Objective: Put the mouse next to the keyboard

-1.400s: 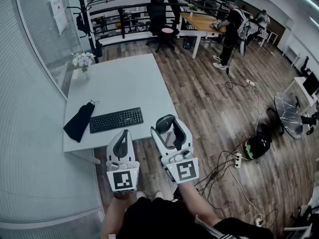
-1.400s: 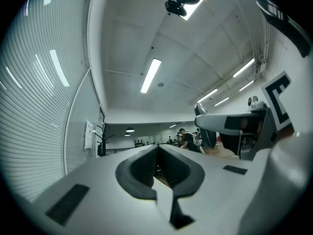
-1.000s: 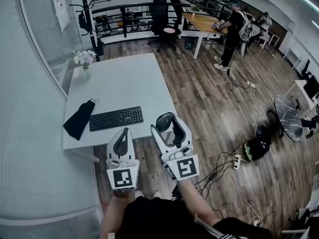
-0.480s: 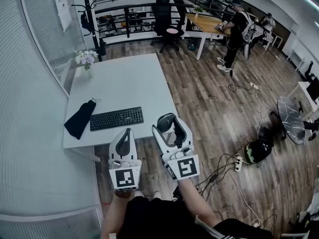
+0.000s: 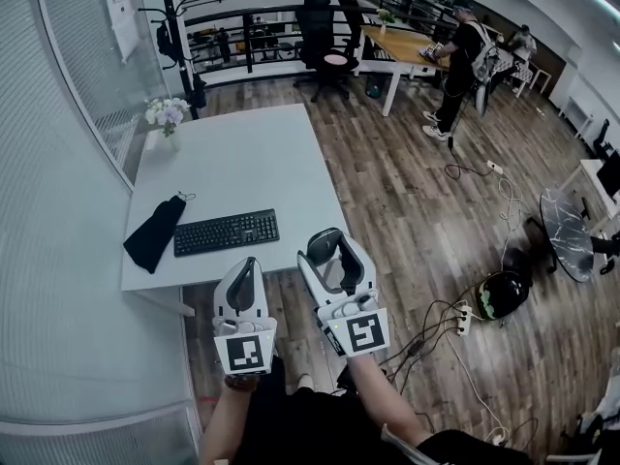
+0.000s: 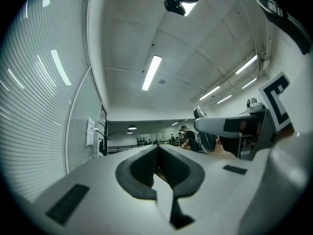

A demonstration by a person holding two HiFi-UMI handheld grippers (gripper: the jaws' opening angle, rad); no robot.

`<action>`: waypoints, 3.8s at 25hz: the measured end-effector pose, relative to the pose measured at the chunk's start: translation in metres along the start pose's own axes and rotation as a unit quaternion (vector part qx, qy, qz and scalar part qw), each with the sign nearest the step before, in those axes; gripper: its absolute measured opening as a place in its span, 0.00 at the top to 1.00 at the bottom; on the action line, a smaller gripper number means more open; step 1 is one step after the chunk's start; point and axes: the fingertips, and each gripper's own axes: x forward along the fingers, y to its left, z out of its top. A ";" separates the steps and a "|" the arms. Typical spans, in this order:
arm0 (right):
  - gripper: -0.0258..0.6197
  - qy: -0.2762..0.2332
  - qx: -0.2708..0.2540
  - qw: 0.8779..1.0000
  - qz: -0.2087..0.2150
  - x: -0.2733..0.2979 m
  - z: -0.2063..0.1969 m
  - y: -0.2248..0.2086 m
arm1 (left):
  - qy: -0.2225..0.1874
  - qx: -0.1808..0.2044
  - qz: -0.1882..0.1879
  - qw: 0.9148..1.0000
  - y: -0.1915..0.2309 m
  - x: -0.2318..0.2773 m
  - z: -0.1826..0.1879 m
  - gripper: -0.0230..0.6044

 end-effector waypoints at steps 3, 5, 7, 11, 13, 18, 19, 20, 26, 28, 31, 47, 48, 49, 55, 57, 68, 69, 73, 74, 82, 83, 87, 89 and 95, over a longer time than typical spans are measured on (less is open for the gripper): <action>0.51 0.004 -0.010 1.000 -0.002 0.005 -0.002 0.000 | 0.004 -0.004 -0.005 1.000 0.004 0.005 -0.005 0.95; 0.52 0.007 -0.023 1.000 -0.004 0.009 -0.002 -0.002 | 0.002 -0.004 -0.009 1.000 0.007 0.012 -0.009 0.95; 0.51 0.011 -0.028 0.999 -0.010 0.014 -0.004 -0.009 | -0.002 -0.013 -0.013 1.000 0.008 0.022 -0.012 0.95; 0.51 0.016 -0.037 0.999 -0.022 0.032 -0.008 -0.019 | -0.009 -0.023 -0.019 1.000 0.020 0.041 -0.015 0.95; 0.52 0.016 -0.044 0.999 -0.024 0.042 -0.008 -0.021 | -0.015 -0.025 -0.021 0.999 0.028 0.052 -0.014 0.95; 0.52 0.016 -0.052 0.998 -0.033 0.067 -0.012 -0.025 | -0.020 -0.019 -0.032 0.999 0.046 0.073 -0.018 0.95; 0.52 0.015 -0.053 0.998 -0.034 0.072 -0.012 -0.026 | -0.015 -0.012 -0.036 0.999 0.049 0.076 -0.021 0.95; 0.52 0.015 -0.055 0.998 -0.036 0.077 -0.011 -0.027 | -0.012 -0.007 -0.038 0.999 0.052 0.080 -0.022 0.95; 0.52 0.014 -0.062 0.997 -0.045 0.110 -0.014 -0.027 | -0.029 -0.026 -0.036 0.999 0.084 0.105 -0.023 0.95; 0.52 0.015 -0.064 0.997 -0.048 0.120 -0.018 -0.026 | -0.035 -0.033 -0.035 0.998 0.094 0.111 -0.024 0.95; 0.52 0.015 -0.066 0.996 -0.052 0.135 -0.024 -0.023 | -0.038 -0.040 -0.034 0.998 0.109 0.118 -0.029 0.95; 0.52 0.014 -0.060 0.995 -0.078 0.181 -0.050 -0.013 | -0.012 -0.048 -0.033 0.998 0.162 0.138 -0.068 0.95; 0.52 0.013 -0.060 0.995 -0.078 0.183 -0.051 -0.016 | -0.011 -0.047 -0.032 0.998 0.163 0.142 -0.071 0.95; 0.52 0.011 -0.061 0.995 -0.077 0.186 -0.052 -0.019 | -0.009 -0.043 -0.033 0.999 0.163 0.146 -0.073 0.95; 0.52 0.007 -0.061 0.995 -0.076 0.205 -0.059 -0.041 | -0.001 -0.034 -0.034 0.999 0.162 0.168 -0.087 0.95; 0.52 0.004 -0.060 0.995 -0.076 0.214 -0.061 -0.049 | -0.002 -0.037 -0.029 0.999 0.165 0.176 -0.088 0.95; 0.52 0.007 -0.058 0.996 -0.068 0.255 -0.075 -0.078 | 0.012 -0.027 -0.023 0.999 0.174 0.219 -0.103 0.95; 0.52 0.007 -0.058 0.996 -0.068 0.258 -0.076 -0.080 | 0.010 -0.030 -0.022 0.999 0.175 0.223 -0.103 0.95; 0.52 0.004 -0.057 0.996 -0.068 0.269 -0.078 -0.088 | 0.011 -0.032 -0.024 0.999 0.176 0.235 -0.107 0.95; 0.52 0.004 -0.057 0.996 -0.068 0.271 -0.080 -0.090 | 0.010 -0.032 -0.024 0.999 0.176 0.239 -0.107 0.95; 0.52 0.004 -0.057 0.996 -0.075 0.286 -0.086 -0.106 | 0.008 -0.027 -0.030 0.999 0.176 0.264 -0.108 0.95; 0.52 0.004 -0.057 0.996 -0.075 0.288 -0.086 -0.107 | 0.010 -0.024 -0.031 0.999 0.177 0.266 -0.109 0.95; 0.52 0.000 -0.059 0.996 -0.074 0.296 -0.083 -0.113 | 0.009 -0.030 -0.029 0.999 0.180 0.277 -0.109 0.95; 0.52 0.000 -0.060 0.996 -0.073 0.302 -0.084 -0.116 | 0.013 -0.020 -0.034 0.999 0.180 0.284 -0.113 0.95; 0.52 0.008 -0.069 0.995 -0.074 0.311 -0.087 -0.127 | 0.005 -0.043 -0.038 0.998 0.178 0.300 -0.115 0.95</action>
